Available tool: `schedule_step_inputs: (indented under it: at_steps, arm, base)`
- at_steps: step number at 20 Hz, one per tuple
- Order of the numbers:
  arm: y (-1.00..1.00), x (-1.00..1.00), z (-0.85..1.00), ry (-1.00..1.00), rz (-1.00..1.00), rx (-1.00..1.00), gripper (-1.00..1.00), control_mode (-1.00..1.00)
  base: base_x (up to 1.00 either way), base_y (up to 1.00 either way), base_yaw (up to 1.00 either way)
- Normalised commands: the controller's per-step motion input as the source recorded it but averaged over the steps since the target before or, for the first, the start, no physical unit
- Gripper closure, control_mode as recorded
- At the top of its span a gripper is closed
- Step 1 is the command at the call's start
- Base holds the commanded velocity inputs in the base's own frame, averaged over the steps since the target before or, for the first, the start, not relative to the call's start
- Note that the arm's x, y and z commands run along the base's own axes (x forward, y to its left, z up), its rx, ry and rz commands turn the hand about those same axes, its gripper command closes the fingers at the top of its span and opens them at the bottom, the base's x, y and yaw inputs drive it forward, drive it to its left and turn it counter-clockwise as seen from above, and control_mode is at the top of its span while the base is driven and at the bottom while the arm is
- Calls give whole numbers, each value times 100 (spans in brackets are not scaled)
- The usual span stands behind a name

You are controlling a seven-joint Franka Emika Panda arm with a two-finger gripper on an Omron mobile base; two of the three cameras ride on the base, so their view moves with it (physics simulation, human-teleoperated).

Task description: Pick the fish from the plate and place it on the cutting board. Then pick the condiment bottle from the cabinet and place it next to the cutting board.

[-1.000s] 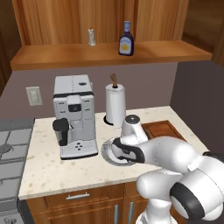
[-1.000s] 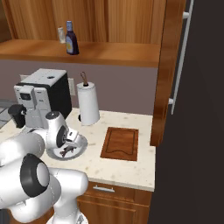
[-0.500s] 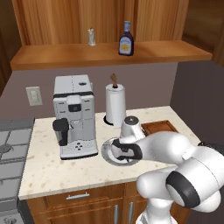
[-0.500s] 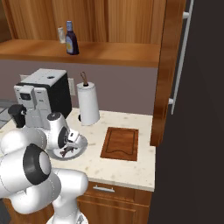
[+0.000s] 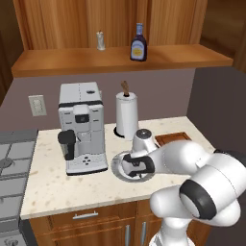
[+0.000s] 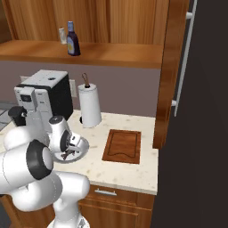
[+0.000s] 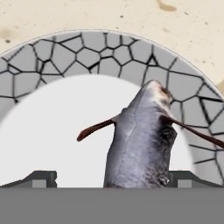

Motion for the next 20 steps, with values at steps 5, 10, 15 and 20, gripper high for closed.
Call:
schedule_step_inputs:
  at_steps: [5, 10, 15, 20]
  arm:
    - [0, 1, -9, 0, 0, 0, 100, -100]
    - [0, 0, -10, -1, 0, 0, 100, -100]
    - [0, 0, -14, -1, 0, 0, 100, -100]
    - [0, 1, -1, 0, 0, 0, 100, -100]
  base:
    - [0, 0, 0]
    - [0, 0, 0]
    - [0, 0, 0]
    - [0, 0, 0]
